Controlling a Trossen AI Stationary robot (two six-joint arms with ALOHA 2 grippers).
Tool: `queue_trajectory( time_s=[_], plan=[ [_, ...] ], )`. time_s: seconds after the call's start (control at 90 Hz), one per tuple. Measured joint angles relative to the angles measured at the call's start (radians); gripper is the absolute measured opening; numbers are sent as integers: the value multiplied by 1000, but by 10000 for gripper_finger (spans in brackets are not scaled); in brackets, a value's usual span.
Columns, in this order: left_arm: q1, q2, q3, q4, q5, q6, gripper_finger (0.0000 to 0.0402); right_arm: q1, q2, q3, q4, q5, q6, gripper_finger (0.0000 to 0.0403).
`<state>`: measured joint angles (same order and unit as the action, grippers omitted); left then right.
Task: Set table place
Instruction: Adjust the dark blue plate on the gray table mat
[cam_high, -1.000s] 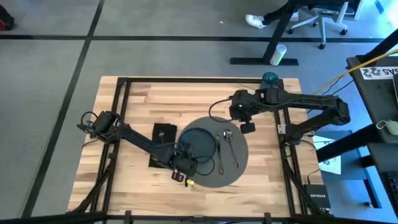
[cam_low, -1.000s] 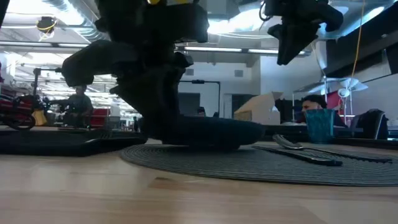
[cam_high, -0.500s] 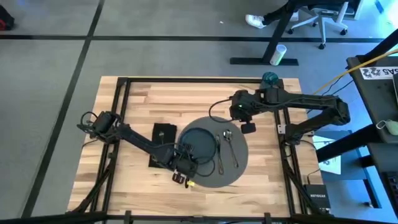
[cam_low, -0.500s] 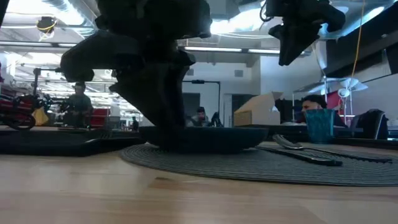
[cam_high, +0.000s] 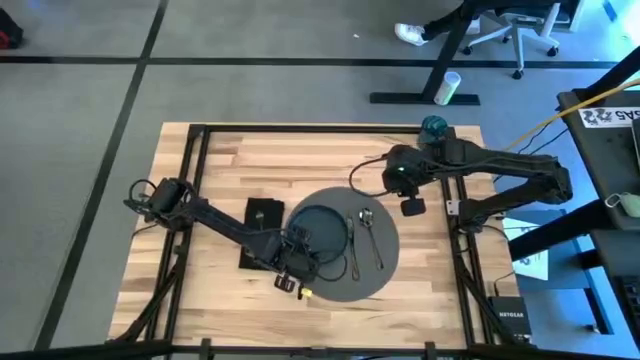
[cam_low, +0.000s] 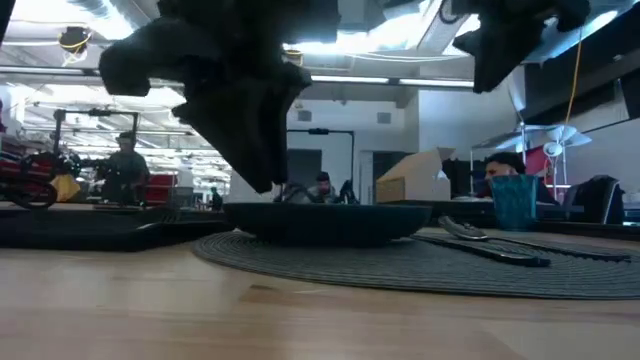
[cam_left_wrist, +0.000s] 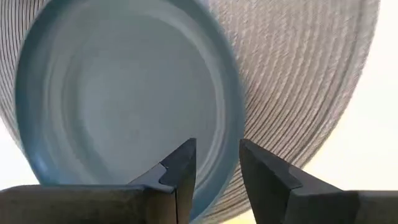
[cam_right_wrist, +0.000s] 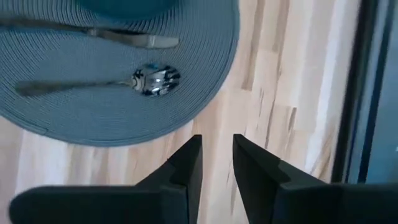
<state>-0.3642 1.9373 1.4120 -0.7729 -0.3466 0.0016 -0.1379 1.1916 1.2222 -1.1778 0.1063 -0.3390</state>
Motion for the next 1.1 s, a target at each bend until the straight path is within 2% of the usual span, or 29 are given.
queue_trajectory(
  time_s=[0.178,0.444,0.667,0.844,1.1],
  plan=[
    [43,-1,0,-9,-1,-42,107,0,-106,-69,14,22,73,74],
    [94,-51,0,122,-1,-45,107,4,-272,-303,123,-3,192,74],
    [139,-126,-76,246,0,-54,107,105,-422,-519,270,-10,313,74],
    [163,-193,-188,374,40,-88,107,220,-486,-619,313,82,421,74],
    [176,-218,-359,551,174,-132,107,376,-488,-637,326,288,570,74]
  ],
)
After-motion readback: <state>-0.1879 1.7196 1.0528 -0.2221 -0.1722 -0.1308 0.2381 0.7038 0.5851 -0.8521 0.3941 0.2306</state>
